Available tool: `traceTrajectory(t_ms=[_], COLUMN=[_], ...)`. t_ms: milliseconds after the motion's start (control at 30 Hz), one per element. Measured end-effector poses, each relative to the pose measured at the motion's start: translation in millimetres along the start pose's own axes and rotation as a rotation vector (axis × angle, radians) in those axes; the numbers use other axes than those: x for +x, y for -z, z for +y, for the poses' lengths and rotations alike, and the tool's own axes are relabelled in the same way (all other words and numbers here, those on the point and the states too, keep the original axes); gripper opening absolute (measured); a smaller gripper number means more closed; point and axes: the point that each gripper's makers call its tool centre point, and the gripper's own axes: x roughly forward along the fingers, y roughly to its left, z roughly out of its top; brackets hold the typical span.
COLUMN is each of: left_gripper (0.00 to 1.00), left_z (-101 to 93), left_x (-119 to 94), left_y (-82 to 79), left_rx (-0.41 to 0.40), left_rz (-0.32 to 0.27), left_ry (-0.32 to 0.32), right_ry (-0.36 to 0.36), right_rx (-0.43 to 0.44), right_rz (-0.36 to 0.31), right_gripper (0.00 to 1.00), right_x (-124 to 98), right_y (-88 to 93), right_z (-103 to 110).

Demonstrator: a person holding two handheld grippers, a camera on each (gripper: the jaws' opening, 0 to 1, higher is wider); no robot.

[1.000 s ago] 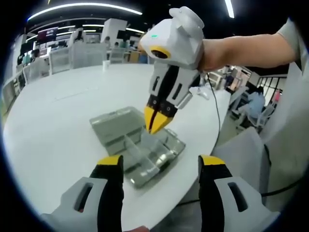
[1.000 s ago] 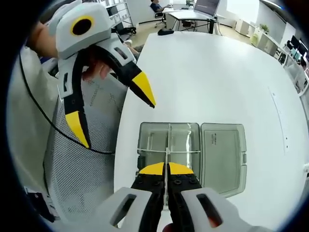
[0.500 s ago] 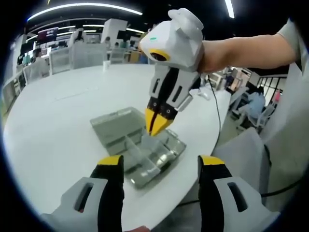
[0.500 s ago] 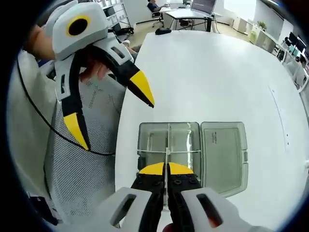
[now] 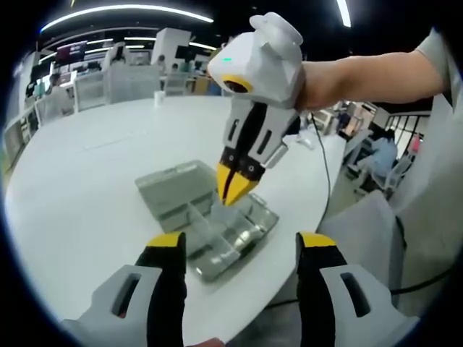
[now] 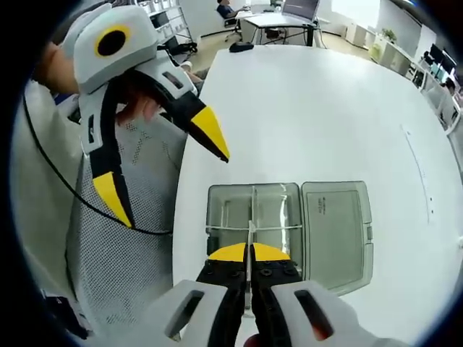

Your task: Insert the divider into the dual guide fixture by aligning both edges with the guide slots and pushing it downward to the bottom, including one-sided entry, uneven engagement, binding, and posture correction.

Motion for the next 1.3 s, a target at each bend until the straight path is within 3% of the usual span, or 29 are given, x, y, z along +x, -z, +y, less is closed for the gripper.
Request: traceTrajectory(t_ms=[367, 900, 1167, 1300], left_gripper=[0.60, 0.60, 0.60, 0.60], left_z=[-0.6, -1.1, -3.7, -3.8], left_x=[-0.8, -1.9, -1.4, -1.8], left_y=[-0.6, -1.4, 0.1, -1.2], left_rx=[0.003, 0.013, 0.017, 0.019], left_rz=[0.001, 0.007, 0.016, 0.014], left_ry=[-0.001, 0.002, 0.005, 0.005], right_ry=[0.000, 0.004, 0.013, 0.012], right_rx=[0.041, 0.026, -0.004, 0.013], right_rz=[-0.031, -0.117, -0.112, -0.150], right_gripper=[0.00, 0.00, 0.00, 0.00], right_x=[0.0, -0.6, -0.4, -1.1], right_y=[0.7, 0.2, -2.4, -1.5], right_z=[-2.9, -3.0, -2.0, -3.0])
